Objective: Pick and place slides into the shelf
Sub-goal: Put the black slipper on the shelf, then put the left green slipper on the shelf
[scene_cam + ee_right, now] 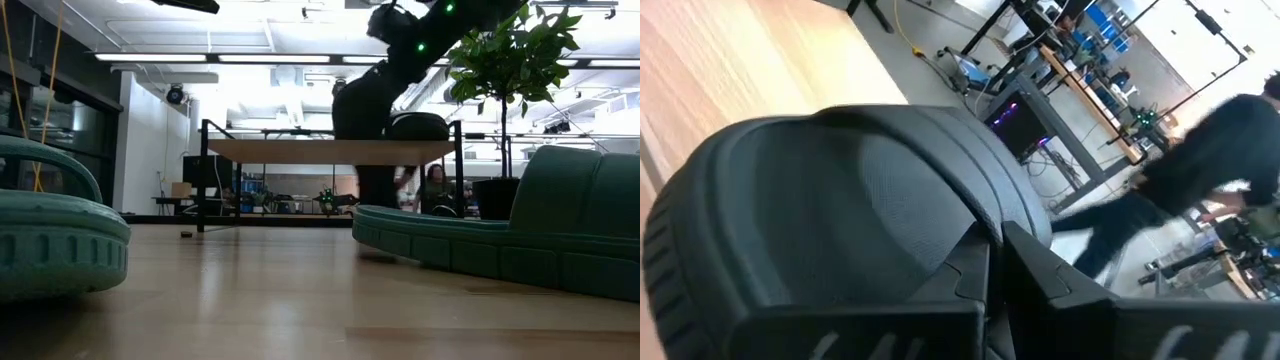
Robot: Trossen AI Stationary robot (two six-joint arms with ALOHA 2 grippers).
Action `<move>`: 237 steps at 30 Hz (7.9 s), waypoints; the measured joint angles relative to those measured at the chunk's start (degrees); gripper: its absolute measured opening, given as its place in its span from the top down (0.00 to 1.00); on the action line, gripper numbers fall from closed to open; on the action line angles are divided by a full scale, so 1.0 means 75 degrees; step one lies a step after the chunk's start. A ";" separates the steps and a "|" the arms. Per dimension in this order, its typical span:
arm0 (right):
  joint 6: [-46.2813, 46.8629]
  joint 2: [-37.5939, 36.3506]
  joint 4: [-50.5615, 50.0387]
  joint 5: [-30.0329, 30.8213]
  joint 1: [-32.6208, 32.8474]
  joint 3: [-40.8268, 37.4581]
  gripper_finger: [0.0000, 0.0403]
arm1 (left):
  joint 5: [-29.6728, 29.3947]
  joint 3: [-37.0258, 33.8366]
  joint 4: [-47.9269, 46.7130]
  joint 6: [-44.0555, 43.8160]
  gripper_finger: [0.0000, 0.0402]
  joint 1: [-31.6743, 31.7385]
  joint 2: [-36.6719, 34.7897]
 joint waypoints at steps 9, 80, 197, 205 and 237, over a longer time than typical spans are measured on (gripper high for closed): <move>-0.0094 0.0447 0.0166 -0.0254 -0.0324 0.0000 1.00 | 0.0000 0.0000 -0.0013 0.0000 0.55 0.0003 0.0000; 0.2102 0.0188 -0.3282 -0.1293 0.0024 0.1064 0.46 | 0.0047 0.0000 -0.0066 -0.0075 0.55 0.0000 0.0001; 0.3724 -0.0552 -0.2832 -0.4978 0.3106 0.1061 0.46 | 0.5460 0.0003 0.0132 -0.6944 0.55 -0.1422 0.3639; 0.3741 -0.0552 -0.2588 -0.4973 0.3428 0.1058 0.46 | 0.5914 -0.0001 0.0988 -0.7092 0.55 -0.1425 0.4203; 0.3945 -0.0552 -0.2202 -0.3944 0.4444 0.1058 0.46 | 0.5779 0.0003 0.1995 -0.7431 0.77 -0.1719 0.4750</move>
